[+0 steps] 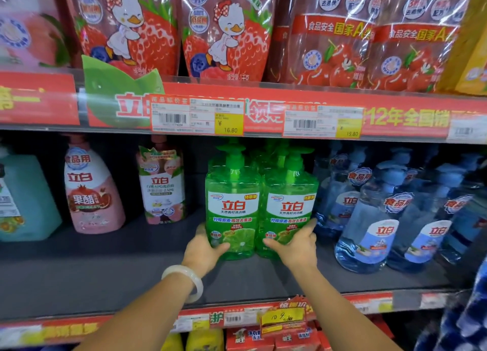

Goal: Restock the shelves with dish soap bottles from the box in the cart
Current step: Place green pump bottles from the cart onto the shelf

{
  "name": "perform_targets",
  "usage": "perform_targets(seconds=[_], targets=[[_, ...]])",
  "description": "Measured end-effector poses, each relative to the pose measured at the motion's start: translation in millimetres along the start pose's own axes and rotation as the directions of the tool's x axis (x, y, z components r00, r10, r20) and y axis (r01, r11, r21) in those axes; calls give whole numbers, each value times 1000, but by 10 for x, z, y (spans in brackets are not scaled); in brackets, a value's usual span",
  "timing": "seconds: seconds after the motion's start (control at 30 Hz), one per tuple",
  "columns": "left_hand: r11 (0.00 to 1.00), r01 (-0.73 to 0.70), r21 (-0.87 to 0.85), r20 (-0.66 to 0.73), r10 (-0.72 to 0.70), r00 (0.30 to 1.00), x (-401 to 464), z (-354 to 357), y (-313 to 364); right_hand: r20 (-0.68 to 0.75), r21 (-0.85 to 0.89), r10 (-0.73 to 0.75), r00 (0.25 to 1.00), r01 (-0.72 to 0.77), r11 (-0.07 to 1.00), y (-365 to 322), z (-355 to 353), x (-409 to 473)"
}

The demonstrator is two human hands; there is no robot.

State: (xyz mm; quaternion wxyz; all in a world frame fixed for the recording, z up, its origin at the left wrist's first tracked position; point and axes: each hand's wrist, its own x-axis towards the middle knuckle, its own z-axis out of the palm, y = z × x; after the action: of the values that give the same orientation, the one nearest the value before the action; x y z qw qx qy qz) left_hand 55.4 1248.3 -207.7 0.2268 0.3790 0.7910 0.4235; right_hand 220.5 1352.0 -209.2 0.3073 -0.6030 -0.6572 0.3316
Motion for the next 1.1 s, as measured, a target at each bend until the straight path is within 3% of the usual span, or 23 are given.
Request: perform_targets(seconds=[0.13, 0.27, 0.43, 0.57, 0.7, 0.9, 1.0, 1.1], targets=[[988, -49, 144, 76, 38, 996, -237, -32, -79, 7, -138, 49, 999, -48, 989, 76, -35, -212], [948, -66, 311, 80, 43, 996, -417, -195, -235, 222, -282, -168, 961, 228, 932, 118, 55, -577], [899, -153, 410, 80, 132, 988, -692, -517, -431, 477, -342, -463, 747, 643, 686, -241, 477, -1096], [825, -194, 531, 71, 185, 980, -958, -1026, -804, 606, -353, -533, 590, 800, 485, -652, 1020, -1610], [702, -51, 710, -28, 101, 995, -1428, -1911, -1474, 704, -271, -562, 436, 895, 354, -1126, 1765, -2425], [565, 284, 775, -276, -102, 956, -2576, -3691, -2631, 792, -55, -601, 106, 993, 103, -1927, 2978, -4247], [497, 450, 742, -398, -214, 892, -3261, -4450, -3155, 811, 43, -585, -21, 999, 24, -2248, 3510, -5177], [453, 590, 668, -478, -347, 807, -3851, -5048, -3583, 833, 154, -540, -121, 988, 16, -2520, 3925, -5981]])
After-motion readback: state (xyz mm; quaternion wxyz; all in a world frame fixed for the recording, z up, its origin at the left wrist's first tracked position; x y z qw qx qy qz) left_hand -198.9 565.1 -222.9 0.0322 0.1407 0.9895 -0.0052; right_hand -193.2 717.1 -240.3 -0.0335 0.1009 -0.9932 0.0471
